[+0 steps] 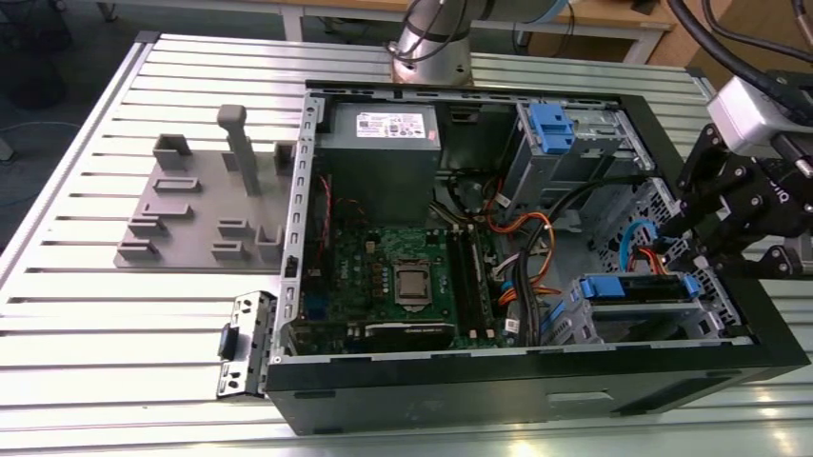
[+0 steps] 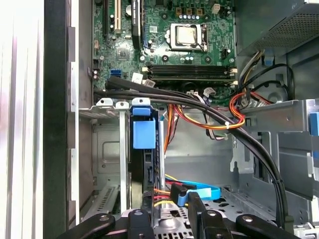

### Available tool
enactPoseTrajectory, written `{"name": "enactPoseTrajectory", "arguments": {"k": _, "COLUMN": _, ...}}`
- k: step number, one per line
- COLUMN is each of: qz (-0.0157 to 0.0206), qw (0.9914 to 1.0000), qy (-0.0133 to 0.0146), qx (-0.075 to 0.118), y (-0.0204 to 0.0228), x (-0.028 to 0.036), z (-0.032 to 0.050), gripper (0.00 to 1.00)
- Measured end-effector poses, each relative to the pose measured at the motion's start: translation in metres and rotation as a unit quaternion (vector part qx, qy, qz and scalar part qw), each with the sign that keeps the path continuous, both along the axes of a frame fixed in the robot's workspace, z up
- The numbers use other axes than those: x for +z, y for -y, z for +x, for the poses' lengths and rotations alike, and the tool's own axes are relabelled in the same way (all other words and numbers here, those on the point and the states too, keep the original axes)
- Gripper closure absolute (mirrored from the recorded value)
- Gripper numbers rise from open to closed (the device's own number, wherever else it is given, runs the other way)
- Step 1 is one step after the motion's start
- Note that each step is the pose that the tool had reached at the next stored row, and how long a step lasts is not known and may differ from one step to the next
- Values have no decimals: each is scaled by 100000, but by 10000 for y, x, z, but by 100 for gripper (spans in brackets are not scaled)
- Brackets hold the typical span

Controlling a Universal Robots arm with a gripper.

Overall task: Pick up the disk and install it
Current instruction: 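Insert the second disk wire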

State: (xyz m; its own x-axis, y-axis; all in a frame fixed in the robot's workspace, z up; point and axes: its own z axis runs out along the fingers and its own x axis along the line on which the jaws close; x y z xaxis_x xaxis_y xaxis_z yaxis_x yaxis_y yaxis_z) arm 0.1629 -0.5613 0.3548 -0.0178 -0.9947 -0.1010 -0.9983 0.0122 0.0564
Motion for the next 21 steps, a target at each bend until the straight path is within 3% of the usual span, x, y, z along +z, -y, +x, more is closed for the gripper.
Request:
{"name": "enactPoseTrajectory", "arguments": {"k": 3, "qz": 3, "qw": 100000, "qy": 22, "qx": -1, "y": 0, "x": -1, "z": -41, "gripper": 59}}
{"name": "enactPoseTrajectory", "arguments": {"k": 15, "qz": 1, "qw": 100000, "qy": 22, "qx": -2, "y": 1, "x": -23, "z": -41, "gripper": 60}}
{"name": "enactPoseTrajectory", "arguments": {"k": 16, "qz": 0, "qw": 100000, "qy": 21, "qx": -2, "y": 1, "x": -23, "z": -41, "gripper": 66}}
{"name": "enactPoseTrajectory", "arguments": {"k": 19, "qz": -1, "qw": 100000, "qy": 21, "qx": -3, "y": 1, "x": -25, "z": -41, "gripper": 73}}
{"name": "enactPoseTrajectory", "arguments": {"k": 21, "qz": -1, "qw": 100000, "qy": 20, "qx": -1, "y": 1, "x": -25, "z": -40, "gripper": 84}}
